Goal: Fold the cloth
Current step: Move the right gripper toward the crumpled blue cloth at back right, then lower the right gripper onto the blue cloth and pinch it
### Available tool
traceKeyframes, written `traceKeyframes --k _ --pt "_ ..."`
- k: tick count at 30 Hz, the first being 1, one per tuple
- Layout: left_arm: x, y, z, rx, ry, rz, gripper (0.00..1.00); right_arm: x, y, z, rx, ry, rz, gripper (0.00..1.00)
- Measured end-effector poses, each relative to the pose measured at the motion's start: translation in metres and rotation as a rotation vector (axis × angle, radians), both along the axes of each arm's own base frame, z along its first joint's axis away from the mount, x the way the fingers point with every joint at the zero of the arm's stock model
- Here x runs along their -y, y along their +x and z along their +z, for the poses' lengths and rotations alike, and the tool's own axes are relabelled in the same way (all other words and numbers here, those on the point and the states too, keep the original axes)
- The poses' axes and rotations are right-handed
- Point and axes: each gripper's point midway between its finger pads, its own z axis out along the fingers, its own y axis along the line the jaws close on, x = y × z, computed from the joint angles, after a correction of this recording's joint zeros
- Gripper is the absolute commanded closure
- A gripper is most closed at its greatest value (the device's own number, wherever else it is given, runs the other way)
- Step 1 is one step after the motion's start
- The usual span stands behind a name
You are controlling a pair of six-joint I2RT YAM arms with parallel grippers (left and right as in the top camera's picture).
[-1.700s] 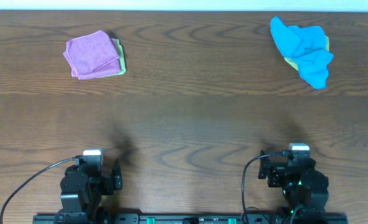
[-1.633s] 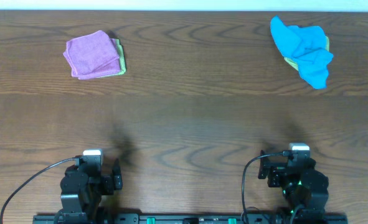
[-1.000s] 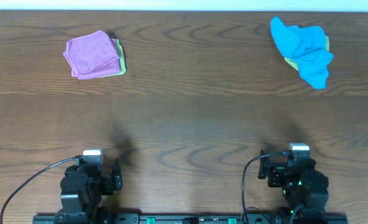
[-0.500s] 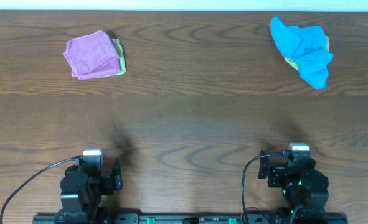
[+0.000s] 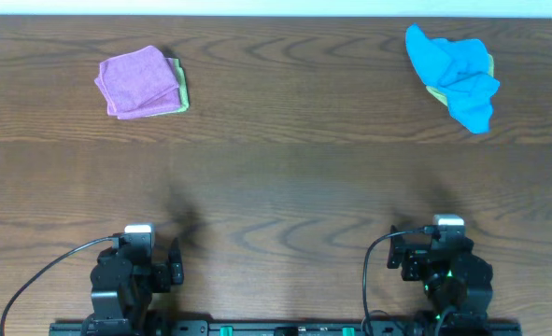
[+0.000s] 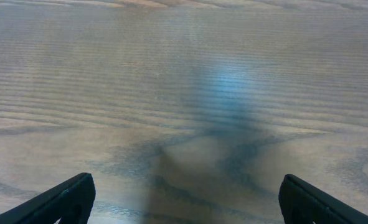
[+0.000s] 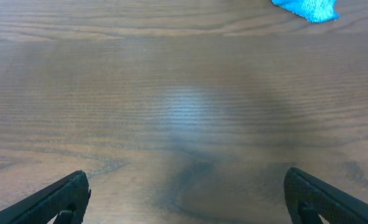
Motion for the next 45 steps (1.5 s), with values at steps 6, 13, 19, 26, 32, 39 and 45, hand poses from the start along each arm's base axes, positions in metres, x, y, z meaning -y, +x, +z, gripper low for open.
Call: traceKeyframes --k 6,13,19,26,32,39,45 --pt "0.0 0.0 0.0 0.001 0.0 0.0 0.05 0.008 0.004 0.029 -0.081 0.031 -0.057 0.01" --pt "0.0 0.0 0.0 0.002 0.001 0.0 0.05 0.029 0.04 0.103 -0.153 0.046 -0.144 0.01" --pt "0.0 0.0 0.0 0.002 0.002 0.001 0.05 0.042 0.088 0.15 -0.242 0.059 -0.167 0.01" --pt "0.0 0.0 0.0 0.002 0.002 0.001 0.05 0.064 0.144 0.178 -0.322 0.075 -0.208 0.01" --pt "0.0 0.0 0.0 0.002 0.002 0.001 0.04 0.1 0.198 0.167 -0.397 0.097 -0.271 0.01" --pt "0.0 0.0 0.0 0.002 0.002 0.001 0.05 0.123 0.235 0.122 -0.465 0.112 -0.305 0.01" --pt "0.0 0.0 0.0 0.002 0.002 0.001 0.05 0.13 0.257 0.089 -0.488 0.115 -0.306 0.01"
